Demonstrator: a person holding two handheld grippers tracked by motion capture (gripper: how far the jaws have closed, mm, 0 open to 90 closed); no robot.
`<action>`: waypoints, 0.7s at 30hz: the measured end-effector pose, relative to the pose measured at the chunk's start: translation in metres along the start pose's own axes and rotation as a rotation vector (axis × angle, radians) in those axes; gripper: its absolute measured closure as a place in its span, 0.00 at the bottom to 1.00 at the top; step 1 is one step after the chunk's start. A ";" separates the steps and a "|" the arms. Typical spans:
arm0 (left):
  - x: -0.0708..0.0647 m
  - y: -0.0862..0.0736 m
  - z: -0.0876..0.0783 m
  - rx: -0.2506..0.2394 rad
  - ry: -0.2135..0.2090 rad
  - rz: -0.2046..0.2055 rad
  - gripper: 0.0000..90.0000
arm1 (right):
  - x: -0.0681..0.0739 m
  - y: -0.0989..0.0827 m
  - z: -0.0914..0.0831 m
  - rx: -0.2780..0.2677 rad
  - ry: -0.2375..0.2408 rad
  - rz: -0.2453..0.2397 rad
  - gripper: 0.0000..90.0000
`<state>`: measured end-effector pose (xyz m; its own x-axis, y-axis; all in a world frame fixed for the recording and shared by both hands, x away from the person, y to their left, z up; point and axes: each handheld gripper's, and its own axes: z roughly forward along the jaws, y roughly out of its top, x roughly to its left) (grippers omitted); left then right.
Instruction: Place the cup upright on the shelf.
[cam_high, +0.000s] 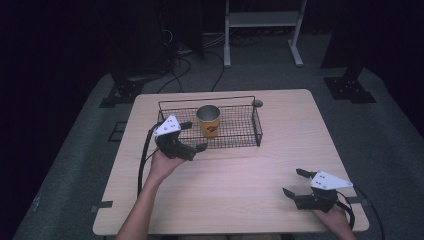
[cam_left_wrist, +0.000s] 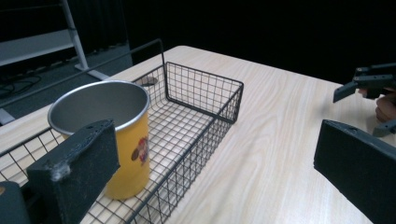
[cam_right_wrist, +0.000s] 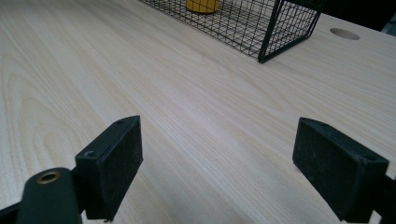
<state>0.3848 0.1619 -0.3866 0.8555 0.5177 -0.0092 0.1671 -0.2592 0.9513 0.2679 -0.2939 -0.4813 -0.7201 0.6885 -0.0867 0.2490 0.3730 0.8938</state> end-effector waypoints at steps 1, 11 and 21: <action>-0.001 -0.001 -0.001 -0.002 -0.002 -0.001 0.00 | 0.000 0.000 0.000 0.001 0.000 0.000 0.17; -0.012 -0.014 -0.011 0.005 -0.004 -0.001 0.00 | 0.000 0.000 0.000 0.003 -0.002 0.004 0.17; -0.022 -0.022 -0.017 -0.003 -0.009 0.001 0.00 | 0.000 0.000 0.000 0.004 -0.002 0.000 0.17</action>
<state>0.3544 0.1701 -0.4018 0.8603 0.5097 -0.0111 0.1647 -0.2573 0.9522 0.2677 -0.2937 -0.4813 -0.7187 0.6897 -0.0880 0.2511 0.3754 0.8922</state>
